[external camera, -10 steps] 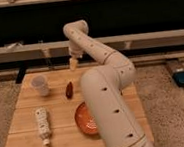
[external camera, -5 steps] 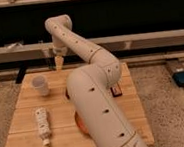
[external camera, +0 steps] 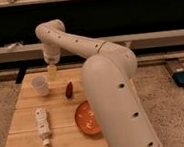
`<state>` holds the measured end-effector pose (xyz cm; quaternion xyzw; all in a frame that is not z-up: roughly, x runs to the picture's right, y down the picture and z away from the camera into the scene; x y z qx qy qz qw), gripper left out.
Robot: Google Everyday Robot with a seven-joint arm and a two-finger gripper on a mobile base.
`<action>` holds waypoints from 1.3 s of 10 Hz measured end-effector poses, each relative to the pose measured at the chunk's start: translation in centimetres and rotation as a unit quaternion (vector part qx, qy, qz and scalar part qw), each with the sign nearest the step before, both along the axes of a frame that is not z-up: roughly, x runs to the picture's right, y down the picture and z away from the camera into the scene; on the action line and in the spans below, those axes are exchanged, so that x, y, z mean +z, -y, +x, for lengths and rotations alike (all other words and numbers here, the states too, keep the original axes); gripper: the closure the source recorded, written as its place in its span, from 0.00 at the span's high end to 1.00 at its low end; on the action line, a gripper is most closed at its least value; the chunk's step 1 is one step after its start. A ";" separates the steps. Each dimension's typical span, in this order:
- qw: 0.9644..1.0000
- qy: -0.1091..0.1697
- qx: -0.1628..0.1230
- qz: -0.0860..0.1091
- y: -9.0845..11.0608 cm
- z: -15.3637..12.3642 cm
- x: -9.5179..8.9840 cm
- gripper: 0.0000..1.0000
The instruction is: Move the arm in a circular motion
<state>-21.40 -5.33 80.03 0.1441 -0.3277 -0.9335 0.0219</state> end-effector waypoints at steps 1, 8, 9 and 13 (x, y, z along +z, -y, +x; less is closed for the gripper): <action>1.000 0.015 -0.008 -0.002 -0.9 -0.4 -1.5 0.80; 0.999 0.020 -0.034 -0.028 -5.6 3.4 -7.1 0.80; 0.999 0.007 -0.030 -0.030 -6.2 4.5 -7.1 0.80; 0.998 -0.049 0.009 -0.040 -9.1 10.5 -8.0 0.80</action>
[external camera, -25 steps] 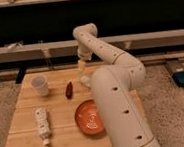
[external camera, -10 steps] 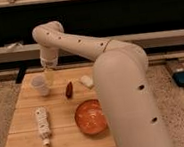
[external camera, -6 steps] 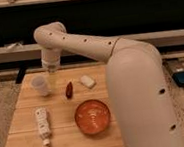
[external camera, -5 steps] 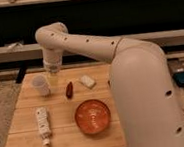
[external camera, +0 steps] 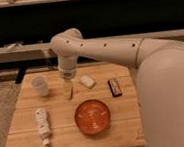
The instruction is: Move the arm in a circular motion
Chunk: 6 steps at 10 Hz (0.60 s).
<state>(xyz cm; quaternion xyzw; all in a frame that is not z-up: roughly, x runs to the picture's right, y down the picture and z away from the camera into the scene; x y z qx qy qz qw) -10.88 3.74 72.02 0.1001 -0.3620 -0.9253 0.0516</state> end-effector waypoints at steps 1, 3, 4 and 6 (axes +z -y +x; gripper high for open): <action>1.000 -0.019 0.016 -0.004 -0.6 1.7 -0.3 0.80; 0.998 -0.052 0.041 -0.010 -1.2 4.6 -0.5 0.80; 0.995 -0.077 0.058 -0.013 -1.4 6.5 -0.4 0.80; 0.989 -0.121 0.088 -0.013 -0.8 9.7 1.3 0.80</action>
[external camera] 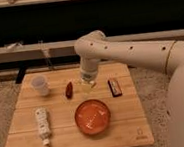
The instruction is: Move the arm in a circular motion
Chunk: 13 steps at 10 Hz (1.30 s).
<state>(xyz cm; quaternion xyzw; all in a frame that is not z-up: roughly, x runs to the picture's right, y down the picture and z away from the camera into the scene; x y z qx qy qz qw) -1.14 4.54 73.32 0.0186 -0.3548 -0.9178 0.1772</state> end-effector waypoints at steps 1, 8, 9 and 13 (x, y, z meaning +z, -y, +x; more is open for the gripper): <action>1.000 -0.018 0.010 0.000 0.7 1.3 1.5 0.80; 0.997 -0.061 0.036 0.033 7.7 2.7 11.5 0.80; 0.997 -0.057 0.031 0.039 8.6 1.4 12.2 0.80; 0.998 -0.001 -0.023 0.059 11.2 -7.9 13.4 0.80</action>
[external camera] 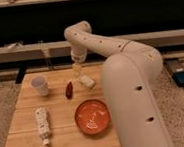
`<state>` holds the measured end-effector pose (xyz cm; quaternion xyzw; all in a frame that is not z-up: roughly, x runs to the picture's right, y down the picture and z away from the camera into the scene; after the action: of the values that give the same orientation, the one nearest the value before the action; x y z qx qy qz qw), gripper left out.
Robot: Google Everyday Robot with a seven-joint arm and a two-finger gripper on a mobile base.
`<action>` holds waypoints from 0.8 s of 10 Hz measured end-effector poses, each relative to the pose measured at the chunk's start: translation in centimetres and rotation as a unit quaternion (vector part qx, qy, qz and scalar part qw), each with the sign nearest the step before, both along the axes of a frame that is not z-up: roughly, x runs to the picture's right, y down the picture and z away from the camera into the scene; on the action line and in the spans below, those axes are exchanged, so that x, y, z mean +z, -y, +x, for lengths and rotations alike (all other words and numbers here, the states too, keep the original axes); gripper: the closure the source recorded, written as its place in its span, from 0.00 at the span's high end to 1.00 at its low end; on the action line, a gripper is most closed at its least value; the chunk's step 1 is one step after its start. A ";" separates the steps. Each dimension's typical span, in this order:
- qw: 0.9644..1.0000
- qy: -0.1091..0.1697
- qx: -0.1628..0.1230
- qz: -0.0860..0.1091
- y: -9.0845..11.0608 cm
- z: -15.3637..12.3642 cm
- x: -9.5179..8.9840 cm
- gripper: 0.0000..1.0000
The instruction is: Move the arm in a circular motion
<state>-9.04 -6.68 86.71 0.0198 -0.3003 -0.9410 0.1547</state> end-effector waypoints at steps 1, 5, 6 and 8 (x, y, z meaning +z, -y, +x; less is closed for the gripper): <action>1.000 0.015 -0.016 0.001 -0.1 -2.1 -0.4 0.80; 0.993 0.085 -0.085 0.008 -3.2 -9.4 -6.4 0.80; 0.989 0.102 -0.104 0.009 -4.4 -10.5 -8.5 0.80; 0.981 0.135 -0.139 0.004 -7.0 -11.8 -12.9 0.80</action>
<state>-20.82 0.30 73.79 0.1056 -0.3142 -0.9433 -0.0193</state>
